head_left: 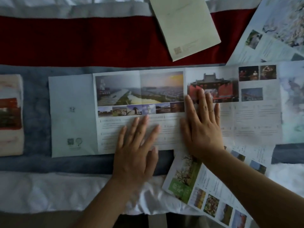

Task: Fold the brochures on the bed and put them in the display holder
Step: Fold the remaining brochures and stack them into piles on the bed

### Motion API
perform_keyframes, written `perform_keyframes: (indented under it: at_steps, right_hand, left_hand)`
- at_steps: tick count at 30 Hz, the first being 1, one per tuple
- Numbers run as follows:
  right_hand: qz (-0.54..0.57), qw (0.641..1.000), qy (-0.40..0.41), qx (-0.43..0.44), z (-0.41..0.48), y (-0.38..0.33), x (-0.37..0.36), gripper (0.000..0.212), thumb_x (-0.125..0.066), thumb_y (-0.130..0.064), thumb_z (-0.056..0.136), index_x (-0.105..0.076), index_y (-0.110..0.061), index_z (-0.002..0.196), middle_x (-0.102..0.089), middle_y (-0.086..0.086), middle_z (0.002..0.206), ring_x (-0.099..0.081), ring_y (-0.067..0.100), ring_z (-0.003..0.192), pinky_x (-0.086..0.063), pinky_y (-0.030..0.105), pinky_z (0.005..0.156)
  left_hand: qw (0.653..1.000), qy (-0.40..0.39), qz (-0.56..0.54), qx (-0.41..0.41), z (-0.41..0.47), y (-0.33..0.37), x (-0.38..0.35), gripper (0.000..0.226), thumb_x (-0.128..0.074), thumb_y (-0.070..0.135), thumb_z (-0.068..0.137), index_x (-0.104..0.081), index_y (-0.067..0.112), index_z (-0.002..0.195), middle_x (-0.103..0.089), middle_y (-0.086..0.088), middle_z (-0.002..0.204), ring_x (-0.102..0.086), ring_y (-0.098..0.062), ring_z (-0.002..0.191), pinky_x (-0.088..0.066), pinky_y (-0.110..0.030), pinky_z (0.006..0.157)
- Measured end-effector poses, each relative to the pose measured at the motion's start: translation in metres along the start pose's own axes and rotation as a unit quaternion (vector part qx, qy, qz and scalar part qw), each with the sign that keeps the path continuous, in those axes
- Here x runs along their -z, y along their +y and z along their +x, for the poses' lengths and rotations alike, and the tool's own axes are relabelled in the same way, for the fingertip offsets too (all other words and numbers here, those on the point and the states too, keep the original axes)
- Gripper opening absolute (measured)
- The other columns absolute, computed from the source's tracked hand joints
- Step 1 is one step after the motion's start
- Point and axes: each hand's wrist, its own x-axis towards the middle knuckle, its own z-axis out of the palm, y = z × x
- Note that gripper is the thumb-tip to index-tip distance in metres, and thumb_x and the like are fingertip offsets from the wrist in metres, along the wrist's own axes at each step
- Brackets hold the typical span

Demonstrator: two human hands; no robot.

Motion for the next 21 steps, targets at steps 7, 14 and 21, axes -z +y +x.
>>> perform_keyframes:
  at_steps: [7,14,21]
  right_hand:
    - [-0.007,1.0,0.004,-0.008,-0.001,-0.001,-0.001,0.069,-0.025,-0.049,0.105,0.002,-0.028,0.165,0.018,0.006,0.171,0.019,0.026,0.157,0.005,0.049,0.127]
    - [-0.035,0.999,-0.003,-0.024,0.002,-0.005,-0.003,0.069,-0.02,-0.051,0.105,0.007,-0.028,0.164,0.022,0.004,0.17,0.021,0.025,0.156,0.007,0.051,0.127]
    - [-0.04,0.999,0.017,-0.02,0.002,-0.003,-0.009,0.068,-0.022,-0.047,0.105,0.003,-0.024,0.165,0.016,0.009,0.171,0.017,0.028,0.157,0.005,0.05,0.127]
  left_hand:
    - [0.984,0.033,0.081,0.157,0.024,-0.092,0.022,0.065,-0.017,0.06,0.105,-0.009,0.037,0.165,0.003,0.0,0.174,0.004,-0.024,0.161,-0.003,-0.051,0.129]
    - [0.95,0.081,0.037,0.298,0.014,-0.137,0.034,0.081,-0.004,0.079,0.094,0.001,0.04,0.164,0.009,-0.01,0.173,0.005,-0.035,0.159,-0.007,-0.059,0.125]
    - [0.947,0.118,-0.084,0.285,0.023,-0.126,0.041,0.1,-0.008,0.096,0.078,-0.008,0.043,0.163,0.002,-0.007,0.174,0.0,-0.035,0.158,-0.007,-0.069,0.117]
